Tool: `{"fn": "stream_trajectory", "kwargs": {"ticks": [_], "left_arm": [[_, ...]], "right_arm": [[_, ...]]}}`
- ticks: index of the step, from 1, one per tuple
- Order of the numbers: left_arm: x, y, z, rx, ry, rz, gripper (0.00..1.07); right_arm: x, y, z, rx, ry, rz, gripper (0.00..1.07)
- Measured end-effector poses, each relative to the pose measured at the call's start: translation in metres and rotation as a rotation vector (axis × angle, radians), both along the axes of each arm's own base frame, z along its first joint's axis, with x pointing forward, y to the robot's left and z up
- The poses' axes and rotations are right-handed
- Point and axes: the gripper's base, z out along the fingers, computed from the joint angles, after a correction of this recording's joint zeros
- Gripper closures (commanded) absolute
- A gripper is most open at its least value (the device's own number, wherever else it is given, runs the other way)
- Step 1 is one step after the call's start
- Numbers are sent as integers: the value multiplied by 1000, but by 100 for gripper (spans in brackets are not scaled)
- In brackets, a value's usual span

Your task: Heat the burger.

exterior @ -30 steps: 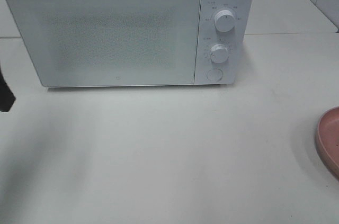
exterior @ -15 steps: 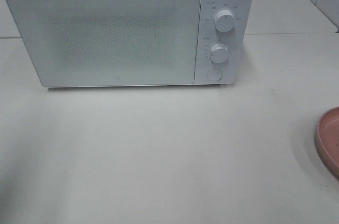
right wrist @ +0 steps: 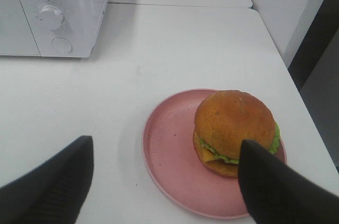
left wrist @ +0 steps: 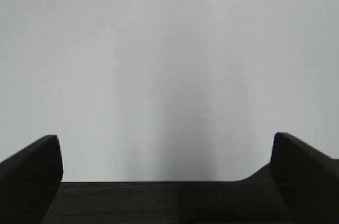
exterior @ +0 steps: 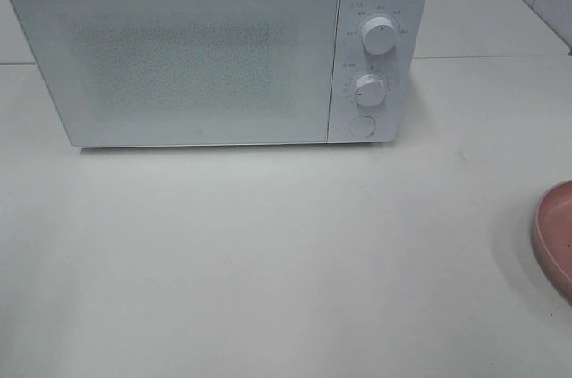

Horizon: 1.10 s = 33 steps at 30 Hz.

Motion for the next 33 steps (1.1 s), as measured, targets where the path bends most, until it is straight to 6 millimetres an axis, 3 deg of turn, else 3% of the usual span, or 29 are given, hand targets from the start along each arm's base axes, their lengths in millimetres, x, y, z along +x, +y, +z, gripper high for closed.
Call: {"fn": "stream_trajectory", "kwargs": {"ticks": [18, 27, 33], "left_arm": [[-29, 2, 7, -14, -194, 5, 6], [-63, 4, 9, -15, -408, 89, 6], [-64, 4, 9, -15, -415, 92, 6]], "right_arm": [[0, 0, 0, 0, 0, 0, 36], [0, 0, 0, 0, 0, 0, 36], [0, 0, 0, 0, 0, 0, 36]]}}
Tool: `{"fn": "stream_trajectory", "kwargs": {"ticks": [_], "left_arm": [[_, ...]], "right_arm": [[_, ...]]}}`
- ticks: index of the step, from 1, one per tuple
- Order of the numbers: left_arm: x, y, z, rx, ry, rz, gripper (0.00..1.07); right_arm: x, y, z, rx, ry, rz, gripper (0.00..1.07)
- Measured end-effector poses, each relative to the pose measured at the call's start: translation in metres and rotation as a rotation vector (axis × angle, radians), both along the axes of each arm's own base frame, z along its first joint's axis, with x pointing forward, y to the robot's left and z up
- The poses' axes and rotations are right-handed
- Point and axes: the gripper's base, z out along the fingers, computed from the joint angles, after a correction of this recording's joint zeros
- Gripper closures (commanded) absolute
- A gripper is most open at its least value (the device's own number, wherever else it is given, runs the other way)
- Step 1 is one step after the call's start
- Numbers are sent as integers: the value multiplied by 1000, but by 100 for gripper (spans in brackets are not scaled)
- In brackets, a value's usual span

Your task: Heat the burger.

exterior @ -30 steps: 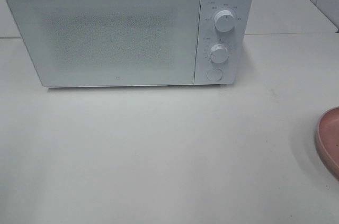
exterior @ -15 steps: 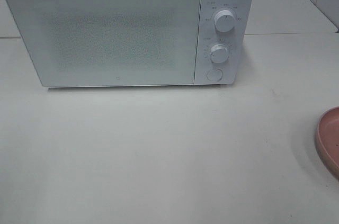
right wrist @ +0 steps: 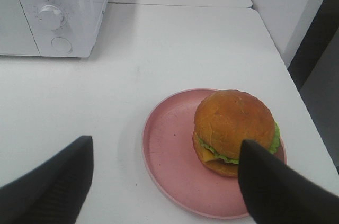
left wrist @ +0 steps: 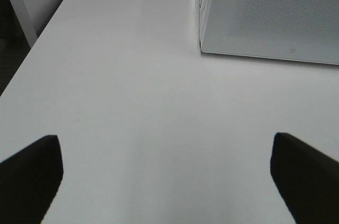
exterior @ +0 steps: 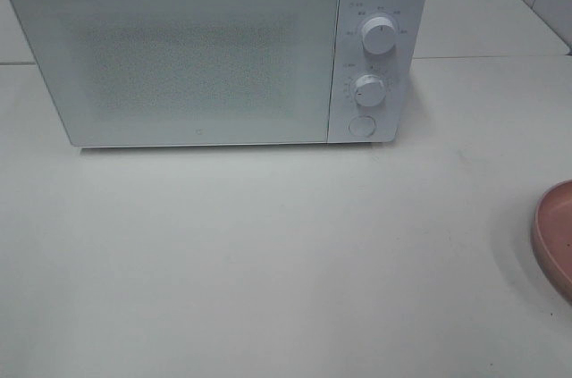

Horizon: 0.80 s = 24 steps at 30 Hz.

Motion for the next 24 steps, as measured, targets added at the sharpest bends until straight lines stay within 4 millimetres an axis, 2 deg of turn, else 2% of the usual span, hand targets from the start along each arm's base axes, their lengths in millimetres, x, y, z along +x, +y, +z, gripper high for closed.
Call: {"fn": "stream_trajectory", "kwargs": {"ticks": [24], "left_arm": [[0, 0, 0, 0, 0, 0, 6]], "right_arm": [[0, 0, 0, 0, 0, 0, 36]]}}
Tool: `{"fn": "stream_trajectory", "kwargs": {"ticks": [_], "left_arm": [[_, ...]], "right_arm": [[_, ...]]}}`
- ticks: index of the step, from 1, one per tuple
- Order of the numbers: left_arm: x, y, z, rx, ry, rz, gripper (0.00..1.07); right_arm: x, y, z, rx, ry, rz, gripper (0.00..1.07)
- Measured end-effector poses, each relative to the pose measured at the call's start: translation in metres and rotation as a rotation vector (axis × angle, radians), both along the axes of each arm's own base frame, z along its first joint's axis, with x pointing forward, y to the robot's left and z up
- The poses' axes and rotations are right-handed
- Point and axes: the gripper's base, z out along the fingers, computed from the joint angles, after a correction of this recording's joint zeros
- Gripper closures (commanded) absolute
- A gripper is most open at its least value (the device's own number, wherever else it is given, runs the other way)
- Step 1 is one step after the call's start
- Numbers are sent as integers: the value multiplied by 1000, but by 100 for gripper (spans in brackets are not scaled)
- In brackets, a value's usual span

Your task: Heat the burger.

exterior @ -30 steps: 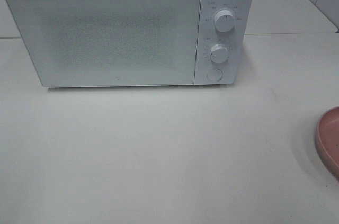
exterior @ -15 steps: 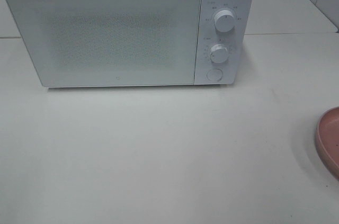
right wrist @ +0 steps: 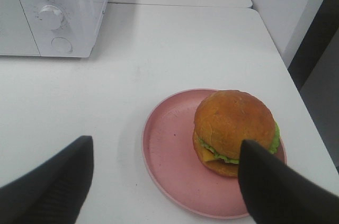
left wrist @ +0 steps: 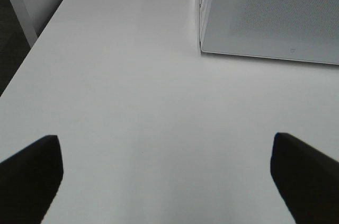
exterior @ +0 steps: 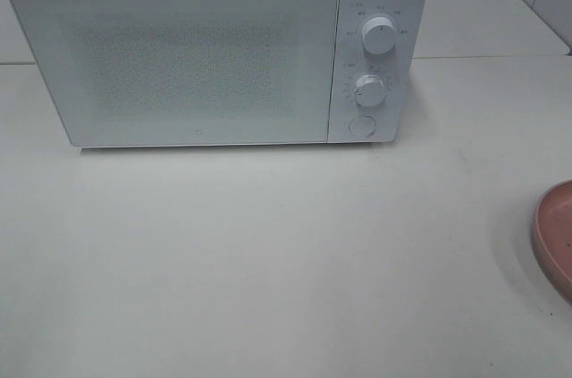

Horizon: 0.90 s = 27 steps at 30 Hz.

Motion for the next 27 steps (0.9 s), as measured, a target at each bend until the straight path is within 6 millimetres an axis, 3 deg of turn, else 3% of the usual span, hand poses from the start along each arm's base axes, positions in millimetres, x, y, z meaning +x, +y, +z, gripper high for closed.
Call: {"fn": "stream_trajectory", "kwargs": {"ticks": [27], "left_arm": [[0, 0, 0, 0, 0, 0, 6]], "right_arm": [[0, 0, 0, 0, 0, 0, 36]]}}
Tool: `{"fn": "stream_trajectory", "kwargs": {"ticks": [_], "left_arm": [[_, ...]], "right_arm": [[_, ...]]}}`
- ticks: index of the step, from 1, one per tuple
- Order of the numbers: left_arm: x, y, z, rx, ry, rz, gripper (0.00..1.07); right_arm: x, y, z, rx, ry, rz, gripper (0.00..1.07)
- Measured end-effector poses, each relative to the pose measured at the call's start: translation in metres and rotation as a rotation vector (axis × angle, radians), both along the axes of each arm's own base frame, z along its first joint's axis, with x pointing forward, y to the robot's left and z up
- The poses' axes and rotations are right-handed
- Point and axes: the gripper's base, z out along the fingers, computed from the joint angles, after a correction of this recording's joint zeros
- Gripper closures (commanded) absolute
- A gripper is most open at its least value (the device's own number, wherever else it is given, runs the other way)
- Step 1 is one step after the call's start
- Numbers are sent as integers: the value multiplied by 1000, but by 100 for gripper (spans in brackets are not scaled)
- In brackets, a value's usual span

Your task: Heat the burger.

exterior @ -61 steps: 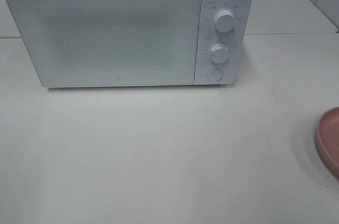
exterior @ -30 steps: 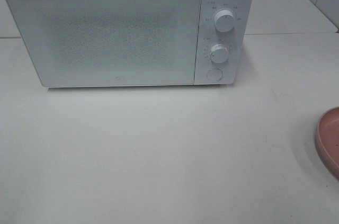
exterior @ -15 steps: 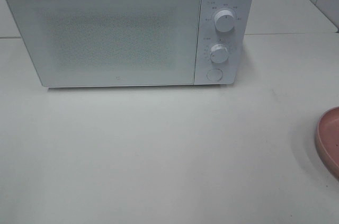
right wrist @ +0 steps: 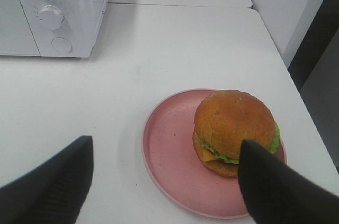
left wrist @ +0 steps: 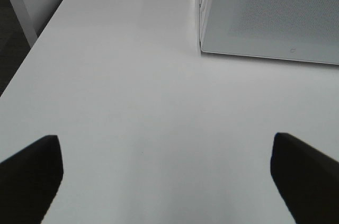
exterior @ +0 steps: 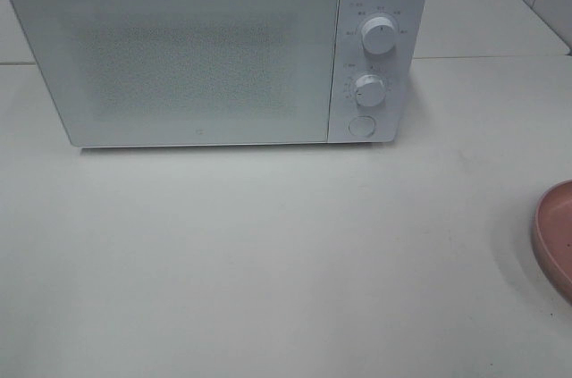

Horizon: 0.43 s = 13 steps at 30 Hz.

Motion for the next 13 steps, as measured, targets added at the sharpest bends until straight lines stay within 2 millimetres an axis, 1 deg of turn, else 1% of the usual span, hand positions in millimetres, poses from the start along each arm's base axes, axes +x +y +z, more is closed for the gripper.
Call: {"fn": "stream_trajectory", "kwargs": {"ticks": [13], "left_arm": [[0, 0, 0, 0, 0, 0, 6]], "right_arm": [[0, 0, 0, 0, 0, 0, 36]]}}
